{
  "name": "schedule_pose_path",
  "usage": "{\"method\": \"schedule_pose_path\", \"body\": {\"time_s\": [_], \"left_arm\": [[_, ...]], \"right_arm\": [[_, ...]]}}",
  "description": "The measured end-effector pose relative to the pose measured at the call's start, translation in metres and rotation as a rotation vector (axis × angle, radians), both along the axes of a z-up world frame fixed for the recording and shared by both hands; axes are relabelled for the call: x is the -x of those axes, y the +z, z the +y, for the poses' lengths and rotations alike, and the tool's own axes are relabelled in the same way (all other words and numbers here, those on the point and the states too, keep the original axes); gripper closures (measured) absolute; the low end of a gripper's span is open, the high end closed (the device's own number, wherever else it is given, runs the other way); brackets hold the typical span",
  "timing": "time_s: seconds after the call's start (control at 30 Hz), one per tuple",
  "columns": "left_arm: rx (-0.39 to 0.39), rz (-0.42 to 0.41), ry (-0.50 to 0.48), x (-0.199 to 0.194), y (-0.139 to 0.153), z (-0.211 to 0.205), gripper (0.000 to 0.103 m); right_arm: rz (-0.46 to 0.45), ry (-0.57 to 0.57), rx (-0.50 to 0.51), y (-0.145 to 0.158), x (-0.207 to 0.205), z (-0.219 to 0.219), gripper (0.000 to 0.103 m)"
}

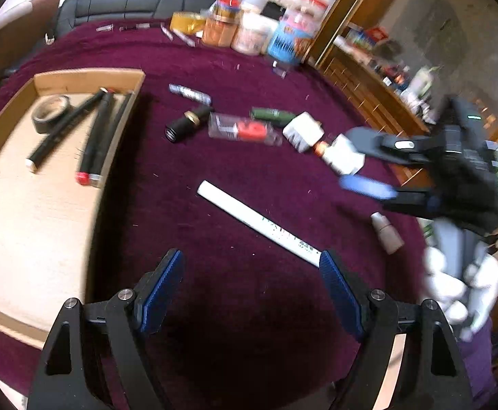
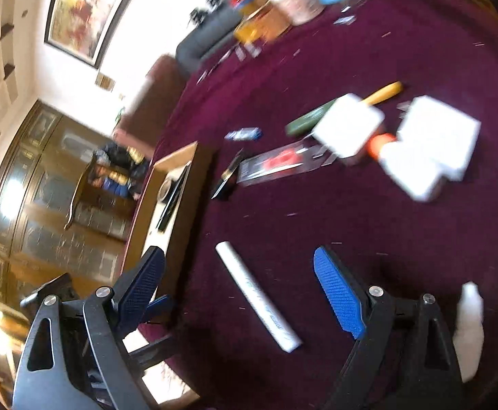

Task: Organize rigid objects
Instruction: 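Grasp the long white marker with the left tool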

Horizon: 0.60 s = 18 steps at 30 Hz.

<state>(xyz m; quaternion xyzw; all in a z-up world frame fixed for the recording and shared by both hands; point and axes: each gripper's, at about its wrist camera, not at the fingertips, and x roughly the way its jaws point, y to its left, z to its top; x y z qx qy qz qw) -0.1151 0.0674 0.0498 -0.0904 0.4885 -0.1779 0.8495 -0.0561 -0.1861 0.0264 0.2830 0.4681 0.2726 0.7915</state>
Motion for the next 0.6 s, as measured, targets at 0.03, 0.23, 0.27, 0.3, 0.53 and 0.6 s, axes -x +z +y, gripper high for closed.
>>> {"method": "schedule_pose_path", "body": {"time_s": [0.03, 0.23, 0.27, 0.3, 0.53, 0.6], "left_arm": [[-0.026, 0.009, 0.021, -0.007, -0.005, -0.007, 0.026], [-0.149, 0.011, -0.006, -0.051, -0.026, -0.060, 0.041], [-0.159, 0.019, -0.021, -0.053, -0.029, -0.065, 0.056], [-0.181, 0.010, -0.023, -0.053, -0.030, -0.069, 0.067], [-0.185, -0.031, -0.045, -0.042, -0.028, -0.050, 0.091], [-0.163, -0.012, -0.034, -0.045, -0.035, -0.044, 0.083]], "right_arm": [[-0.006, -0.024, 0.010, 0.001, 0.004, -0.008, 0.013], [-0.016, -0.114, 0.033, -0.007, 0.024, -0.043, 0.013], [-0.017, -0.126, 0.040, -0.006, 0.022, -0.048, 0.013], [-0.019, -0.137, 0.047, -0.003, 0.024, -0.054, 0.013], [-0.045, -0.198, 0.115, -0.001, 0.020, -0.073, 0.013], [-0.046, -0.201, 0.124, -0.003, 0.017, -0.071, 0.013]]}}
